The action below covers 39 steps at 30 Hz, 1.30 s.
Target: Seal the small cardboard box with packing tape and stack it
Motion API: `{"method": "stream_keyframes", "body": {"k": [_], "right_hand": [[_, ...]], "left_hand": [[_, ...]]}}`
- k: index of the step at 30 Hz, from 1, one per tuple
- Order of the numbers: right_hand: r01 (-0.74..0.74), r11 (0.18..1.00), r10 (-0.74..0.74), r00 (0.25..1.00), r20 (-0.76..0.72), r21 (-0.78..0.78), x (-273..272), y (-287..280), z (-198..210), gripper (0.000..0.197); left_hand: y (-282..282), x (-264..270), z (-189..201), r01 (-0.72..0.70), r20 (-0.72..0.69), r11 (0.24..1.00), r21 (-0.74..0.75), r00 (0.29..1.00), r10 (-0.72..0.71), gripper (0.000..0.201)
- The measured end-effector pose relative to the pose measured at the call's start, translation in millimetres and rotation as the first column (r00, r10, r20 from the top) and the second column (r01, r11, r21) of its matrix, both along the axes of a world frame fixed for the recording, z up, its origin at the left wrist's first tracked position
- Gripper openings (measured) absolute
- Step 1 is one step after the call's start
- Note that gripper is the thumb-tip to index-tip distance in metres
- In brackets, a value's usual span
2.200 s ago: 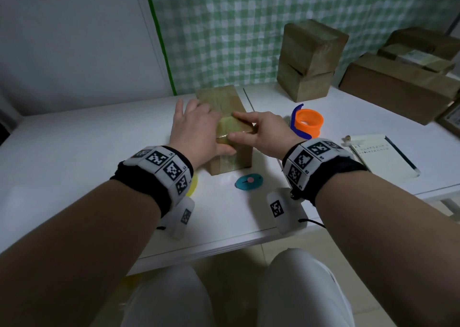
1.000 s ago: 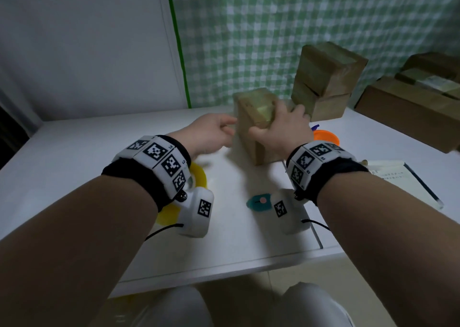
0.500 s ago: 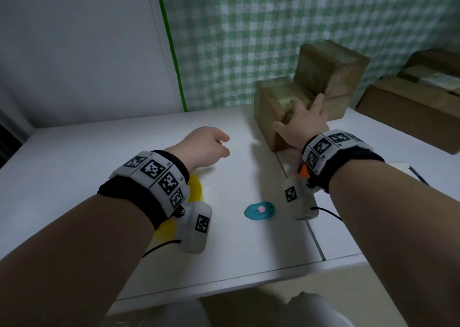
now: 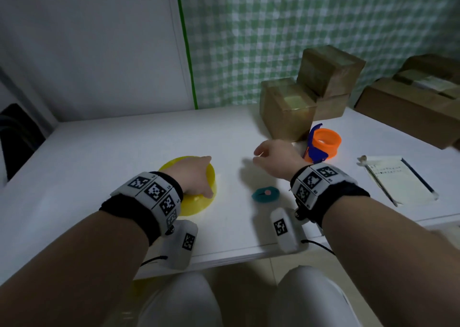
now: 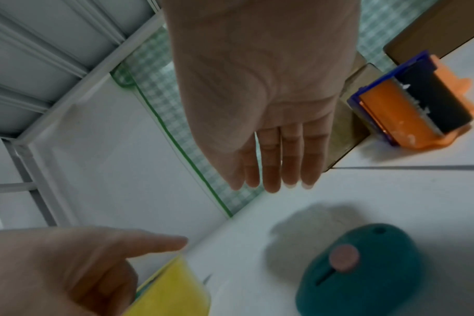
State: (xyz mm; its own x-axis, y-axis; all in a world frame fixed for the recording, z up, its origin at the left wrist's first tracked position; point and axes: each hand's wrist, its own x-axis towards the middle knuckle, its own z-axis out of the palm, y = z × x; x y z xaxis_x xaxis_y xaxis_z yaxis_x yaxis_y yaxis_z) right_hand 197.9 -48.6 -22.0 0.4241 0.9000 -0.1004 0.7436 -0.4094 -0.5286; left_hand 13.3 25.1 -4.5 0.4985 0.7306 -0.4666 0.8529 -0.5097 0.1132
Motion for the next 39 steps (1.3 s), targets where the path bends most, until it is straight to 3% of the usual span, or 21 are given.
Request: {"method": "stream_keyframes", "body": {"k": [3,5,7,9,11,13,19,24,30,36,39], "right_hand": [[-0.037,0.999,0.038,0.995,-0.088,0.013,-7.9,-2.7,4.3,0.019],[-0.031,0.999,0.038,0.981,-0.189,0.040,-13.8,-3.2,13.6,0.015],[-0.009,0.998,0.031,0.933,-0.359,0.063,-21.4,-5.3,27.4,0.022],[0.006,0.997,0.033,0.863,-0.504,0.076,-27.6,-7.9,40.9,0.035],[0.026,0.994,0.037,0.821,-0.569,0.102,-31.3,-10.1,49.9,0.045],[0.036,0.993,0.037,0.819,-0.572,0.116,-32.2,-12.8,53.2,0.056],[-0.009,1.000,0.020,0.796,-0.604,0.021,-29.6,-28.9,49.0,0.064],[-0.029,1.000,0.028,0.791,-0.611,0.008,-31.2,-36.2,49.6,0.064],[-0.027,0.999,0.033,0.791,-0.610,0.019,-32.9,-39.5,49.2,0.063],[-0.026,0.998,0.053,0.803,-0.594,0.055,-32.0,-39.3,45.4,0.063],[-0.021,0.995,0.067,0.852,-0.520,0.093,-30.9,-38.4,43.5,0.060]], "left_hand": [[1.4,-1.9,12.4,-0.023,0.124,1.000,0.021,0.992,0.020,0.092],[4.7,-2.3,26.1,-0.117,0.316,0.991,-0.065,0.939,0.131,0.087],[6.0,-2.4,36.3,-0.192,0.550,0.946,-0.262,0.776,0.310,0.081],[1.8,-1.6,41.4,-0.163,0.650,0.879,-0.449,0.616,0.446,0.075],[-5.3,0.8,40.6,-0.091,0.665,0.809,-0.580,0.520,0.536,0.072],[-13.7,3.6,36.0,-0.031,0.649,0.749,-0.662,0.475,0.594,0.071],[-22.7,5.9,21.4,-0.024,0.591,0.695,-0.719,0.505,0.629,0.075],[-23.6,10.8,25.1,-0.136,0.661,0.789,-0.599,0.472,0.583,0.055],[-24.7,17.7,25.1,-0.217,0.779,0.909,-0.357,0.467,0.417,0.043],[-22.2,20.0,25.5,-0.249,0.834,0.949,-0.192,0.469,0.291,0.019],[-19.4,21.9,25.2,-0.259,0.852,0.955,-0.146,0.458,0.254,0.009]]}}
